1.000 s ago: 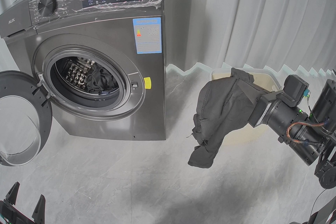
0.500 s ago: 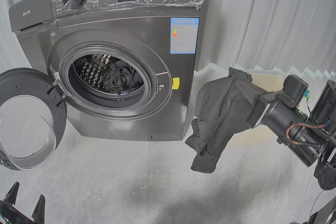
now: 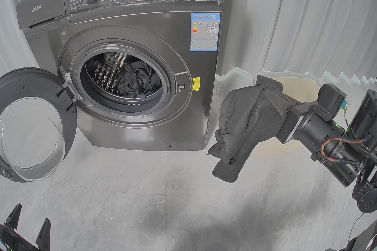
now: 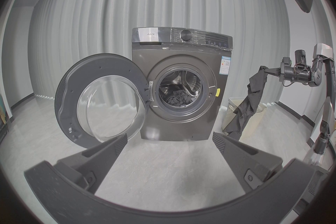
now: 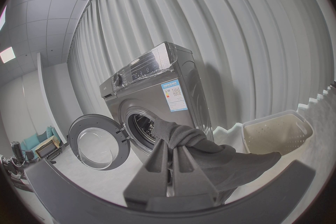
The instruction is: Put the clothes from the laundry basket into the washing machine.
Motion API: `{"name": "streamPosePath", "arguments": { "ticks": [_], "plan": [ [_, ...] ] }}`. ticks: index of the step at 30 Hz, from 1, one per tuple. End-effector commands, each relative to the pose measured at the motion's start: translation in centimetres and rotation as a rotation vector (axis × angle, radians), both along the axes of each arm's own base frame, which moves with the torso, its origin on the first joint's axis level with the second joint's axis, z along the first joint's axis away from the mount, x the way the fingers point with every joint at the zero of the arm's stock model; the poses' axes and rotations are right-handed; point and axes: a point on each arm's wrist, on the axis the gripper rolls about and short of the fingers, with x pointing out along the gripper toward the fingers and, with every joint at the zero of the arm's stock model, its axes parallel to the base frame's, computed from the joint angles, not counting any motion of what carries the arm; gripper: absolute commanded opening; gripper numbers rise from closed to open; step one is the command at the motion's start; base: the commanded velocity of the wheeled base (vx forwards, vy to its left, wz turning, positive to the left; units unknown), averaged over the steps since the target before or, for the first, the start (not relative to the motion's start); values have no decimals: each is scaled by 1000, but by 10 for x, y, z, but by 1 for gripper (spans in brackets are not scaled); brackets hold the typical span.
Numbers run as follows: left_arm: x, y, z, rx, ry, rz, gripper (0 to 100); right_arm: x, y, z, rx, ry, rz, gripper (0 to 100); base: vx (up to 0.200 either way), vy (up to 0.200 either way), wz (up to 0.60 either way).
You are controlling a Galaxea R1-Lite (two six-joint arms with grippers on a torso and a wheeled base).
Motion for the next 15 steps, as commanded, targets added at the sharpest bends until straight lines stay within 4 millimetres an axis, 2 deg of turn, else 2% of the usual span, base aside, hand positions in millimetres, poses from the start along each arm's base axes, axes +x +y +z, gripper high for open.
{"name": "streamPosePath", "arguments": {
  "ticks": [1, 6, 15],
  "plan": [
    [0, 0, -4, 0, 0, 0, 100, 0, 0, 0, -1, 2, 1, 0, 0, 0, 0],
    [0, 0, -4, 0, 0, -2, 100, 0, 0, -1, -3, 2, 4, 0, 0, 0, 0],
    [0, 0, -4, 0, 0, 0, 100, 0, 0, -1, -3, 2, 6, 0, 0, 200, 0]
  ]
}}
